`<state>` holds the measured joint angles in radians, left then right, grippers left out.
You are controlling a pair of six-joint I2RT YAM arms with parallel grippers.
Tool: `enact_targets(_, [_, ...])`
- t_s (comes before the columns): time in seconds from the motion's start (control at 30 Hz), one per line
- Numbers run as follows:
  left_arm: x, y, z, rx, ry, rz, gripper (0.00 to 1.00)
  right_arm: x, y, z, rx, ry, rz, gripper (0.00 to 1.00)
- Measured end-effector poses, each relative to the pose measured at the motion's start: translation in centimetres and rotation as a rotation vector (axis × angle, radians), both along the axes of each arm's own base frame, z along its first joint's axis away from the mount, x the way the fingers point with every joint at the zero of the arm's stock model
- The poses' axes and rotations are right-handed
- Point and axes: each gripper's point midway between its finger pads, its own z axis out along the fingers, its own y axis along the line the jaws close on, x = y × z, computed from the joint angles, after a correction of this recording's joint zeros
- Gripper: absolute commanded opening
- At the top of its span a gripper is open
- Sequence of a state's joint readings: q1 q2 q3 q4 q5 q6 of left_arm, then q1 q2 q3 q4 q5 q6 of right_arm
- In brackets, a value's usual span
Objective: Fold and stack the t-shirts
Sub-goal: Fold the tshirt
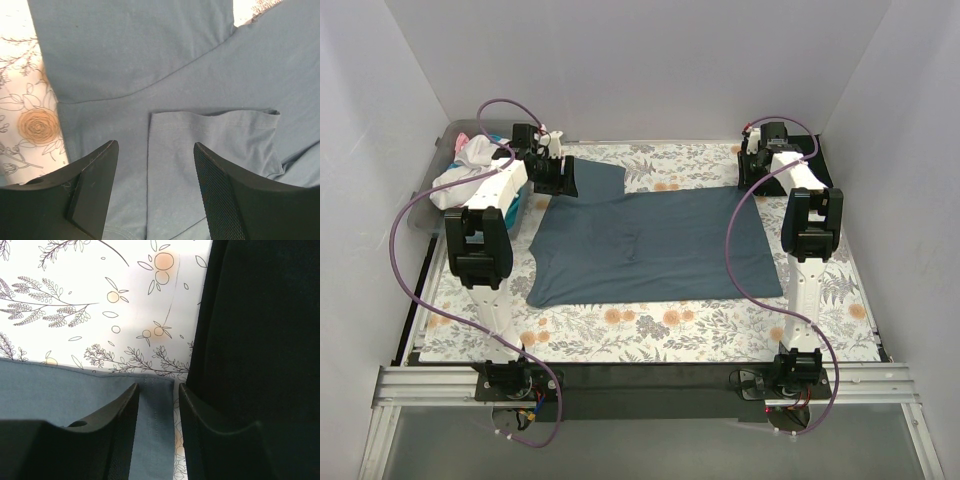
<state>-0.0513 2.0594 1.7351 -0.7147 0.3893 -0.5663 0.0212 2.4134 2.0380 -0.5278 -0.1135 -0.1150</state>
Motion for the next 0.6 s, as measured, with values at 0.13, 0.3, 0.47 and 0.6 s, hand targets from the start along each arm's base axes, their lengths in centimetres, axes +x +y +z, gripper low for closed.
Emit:
enact_targets(0.13, [0.8,0.1,0.3,0.007,-0.011,0.013,0.61,0.0,0.0,-0.1,0.002,-0.002,0.001,0.4])
enact_targets(0.3, [1.4,0.5,-0.6,0.026,0.0,0.03,0.61,0.0,0.1,-0.1,0.003,-0.004,0.005,0.24])
enact_targets(0.47, [2.2,0.8,-1.0,0.034,0.007,0.05,0.61,0.0,0.7,-0.3,0.015,-0.002,0.016,0.01])
enact_targets(0.6, [4.5,1.1,-1.3,0.044,-0.012,0.071,0.57,0.0,0.8,-0.3,0.018,-0.007,0.021,0.01])
